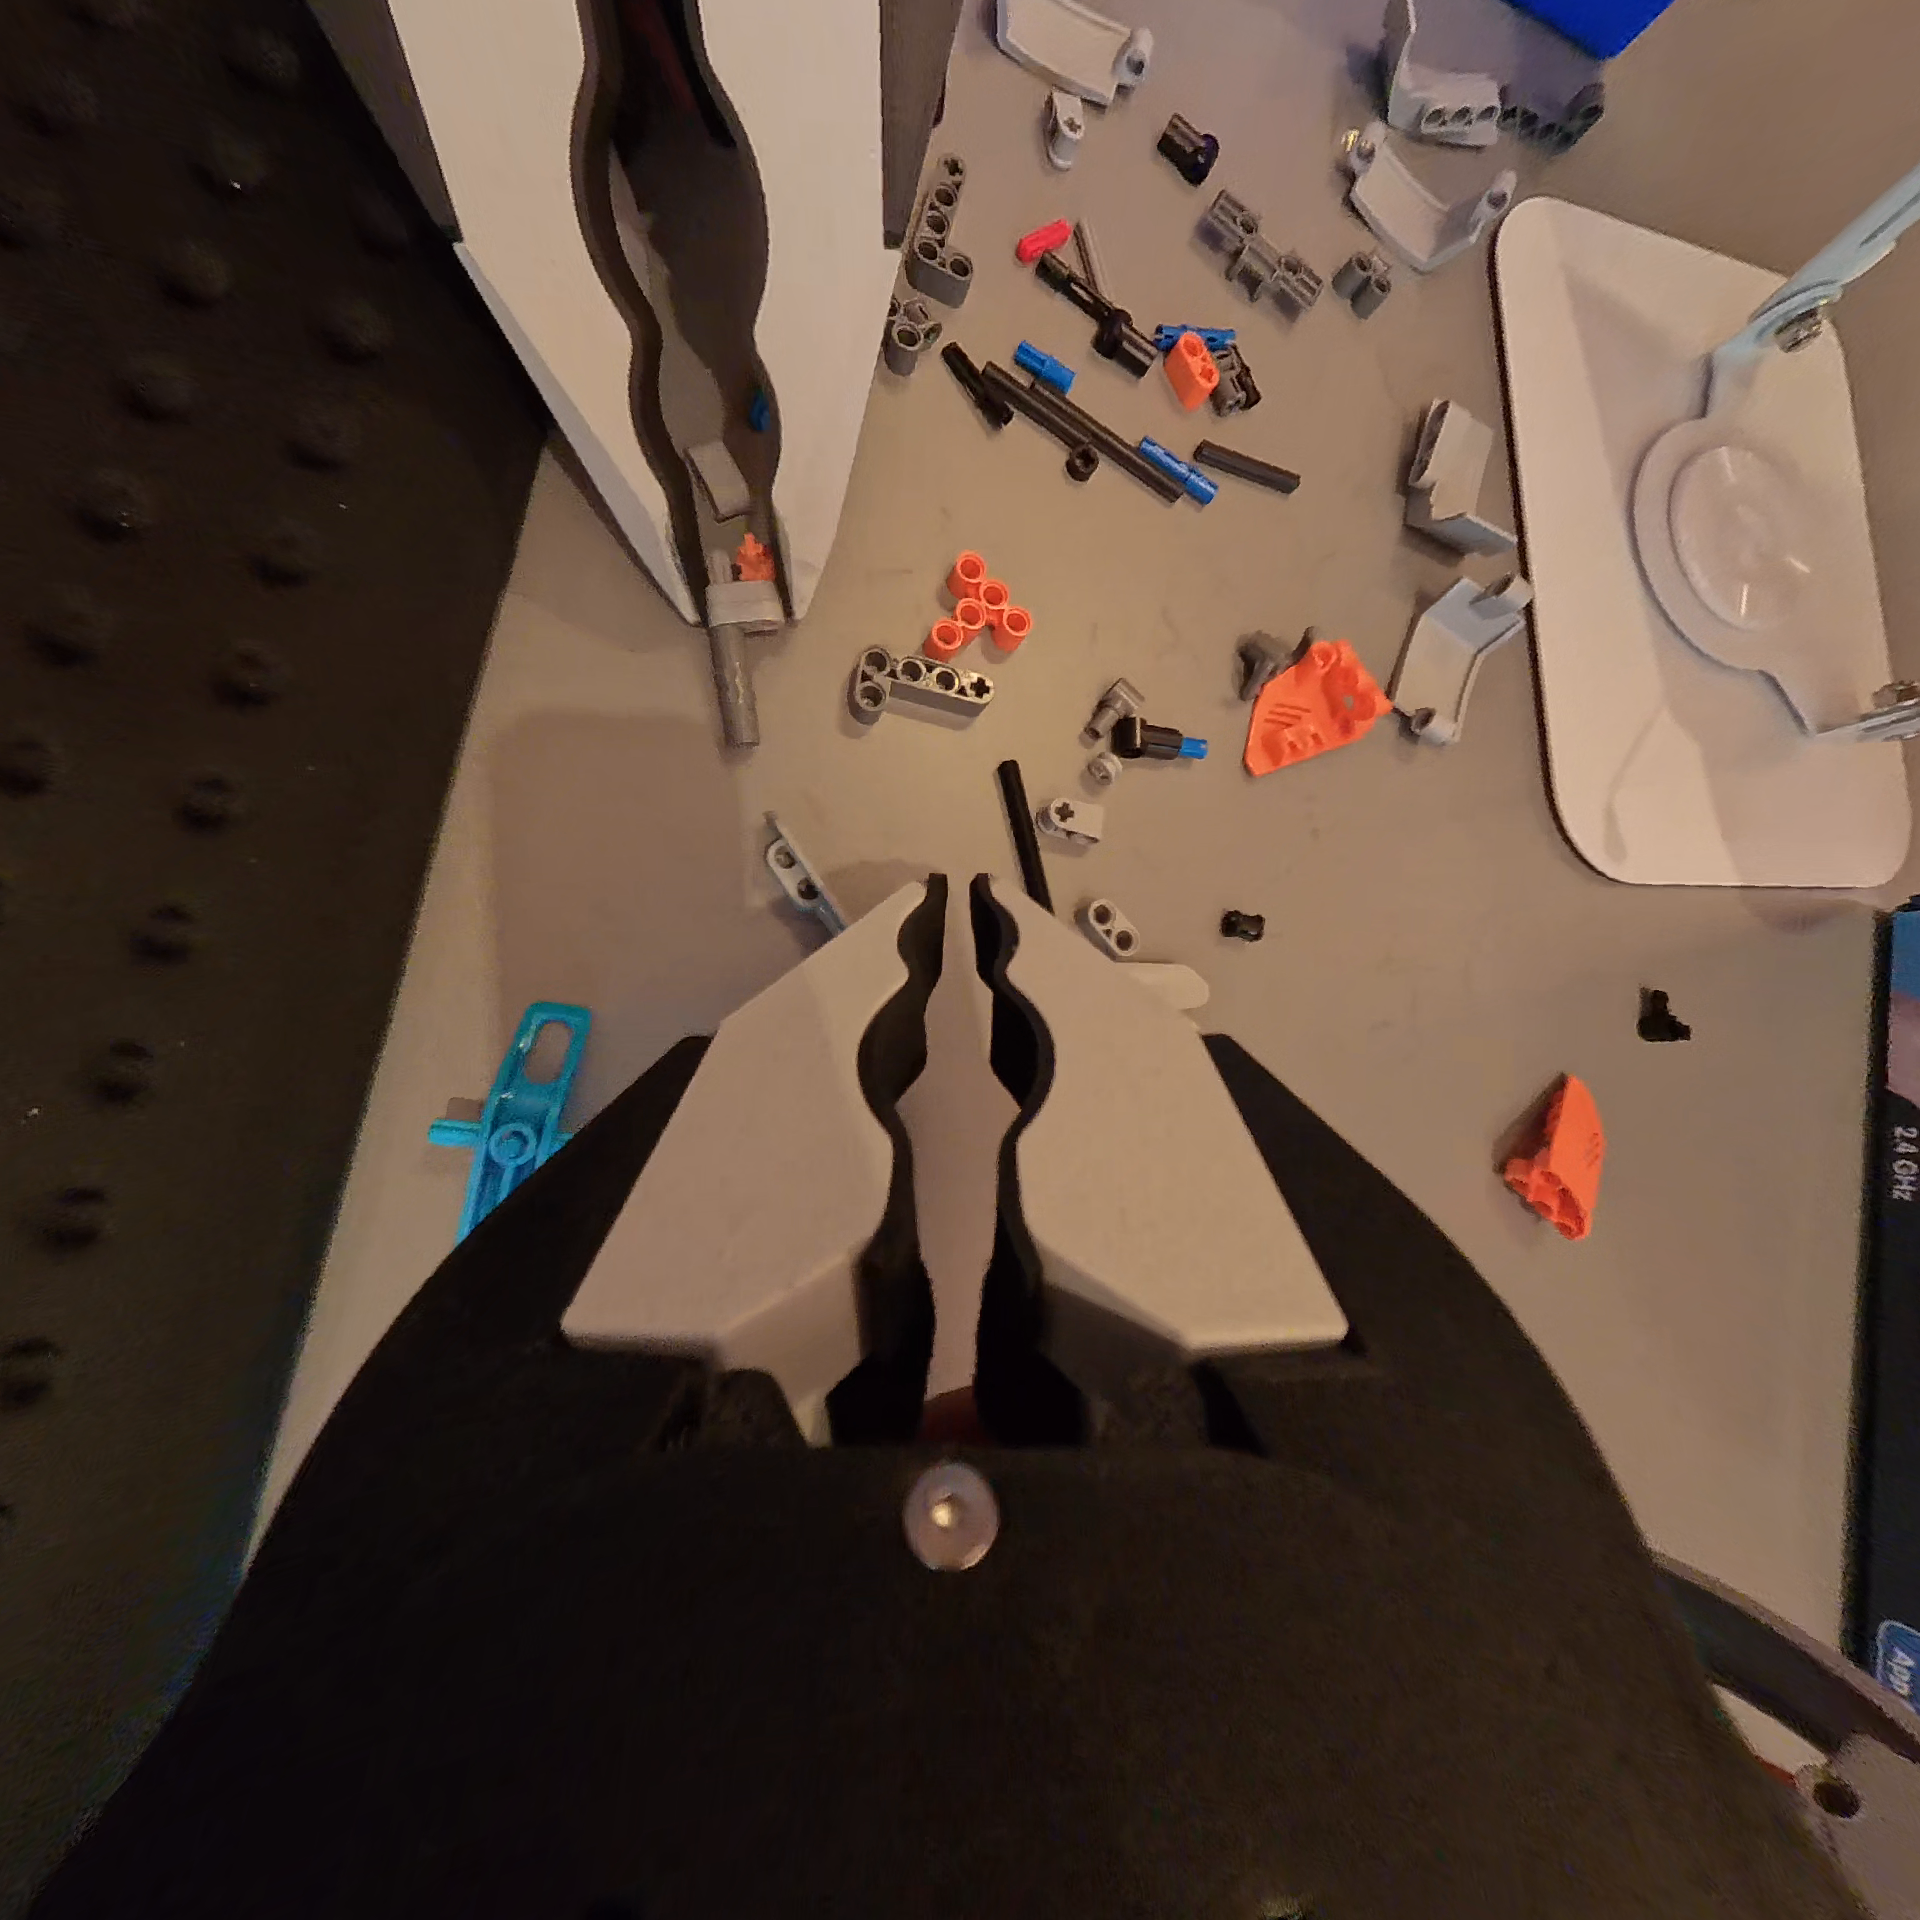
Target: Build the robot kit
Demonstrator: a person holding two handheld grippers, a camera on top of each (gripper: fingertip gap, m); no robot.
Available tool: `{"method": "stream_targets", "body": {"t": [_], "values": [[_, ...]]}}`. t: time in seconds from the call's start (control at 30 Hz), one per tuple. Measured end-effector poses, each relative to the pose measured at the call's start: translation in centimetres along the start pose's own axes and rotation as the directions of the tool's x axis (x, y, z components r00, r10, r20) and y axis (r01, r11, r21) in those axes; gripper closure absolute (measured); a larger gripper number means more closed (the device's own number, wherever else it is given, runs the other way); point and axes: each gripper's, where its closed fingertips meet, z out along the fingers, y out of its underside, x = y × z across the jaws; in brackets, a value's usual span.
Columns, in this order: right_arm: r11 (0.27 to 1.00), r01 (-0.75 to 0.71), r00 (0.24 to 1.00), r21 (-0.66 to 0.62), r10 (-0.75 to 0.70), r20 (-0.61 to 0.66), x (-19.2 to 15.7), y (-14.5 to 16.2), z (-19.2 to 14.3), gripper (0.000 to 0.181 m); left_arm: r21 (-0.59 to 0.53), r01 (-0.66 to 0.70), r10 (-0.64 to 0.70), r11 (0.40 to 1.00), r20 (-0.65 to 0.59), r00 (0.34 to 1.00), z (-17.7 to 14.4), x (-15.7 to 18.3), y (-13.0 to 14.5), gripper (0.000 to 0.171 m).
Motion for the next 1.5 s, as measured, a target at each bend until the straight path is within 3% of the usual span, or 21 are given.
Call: {"method": "stream_targets", "body": {"t": [0.27, 0.6, 0.97, 1.5], "values": [[1.0, 0.015, 1.0, -0.002, -0.015, -0.021, 2.1, -0.8, 0.0, 0.176, 0.018, 0.011, -0.011, 1.0, 0.034, 0.999, -1.2, -0.5, 0.0, 0.142], [0.999, -0.004, 0.998, 0.041, 0.006, -0.058, 2.6, -0.3, 0.2, 0.176, -0.038, 0.168, -0.147, 0.985, 0.327, 0.934, -8.6, -5.5, 4.5, 0.146], [0.996, 0.007, 0.996, 0.092, 0.001, -0.087, 2.3, -1.0, -0.7, 0.177, -0.064, 0.228, -0.184, 0.972, 0.403, 0.897, -8.3, -7.1, 6.5, 0.151], [0.995, 0.018, 0.996, 0.101, -0.008, -0.093, 2.2, -0.8, -0.9, 0.177, -0.004, 0.236, -0.21, 0.972, 0.433, 0.877, -7.5, -9.2, 6.1, 0.153]]}}
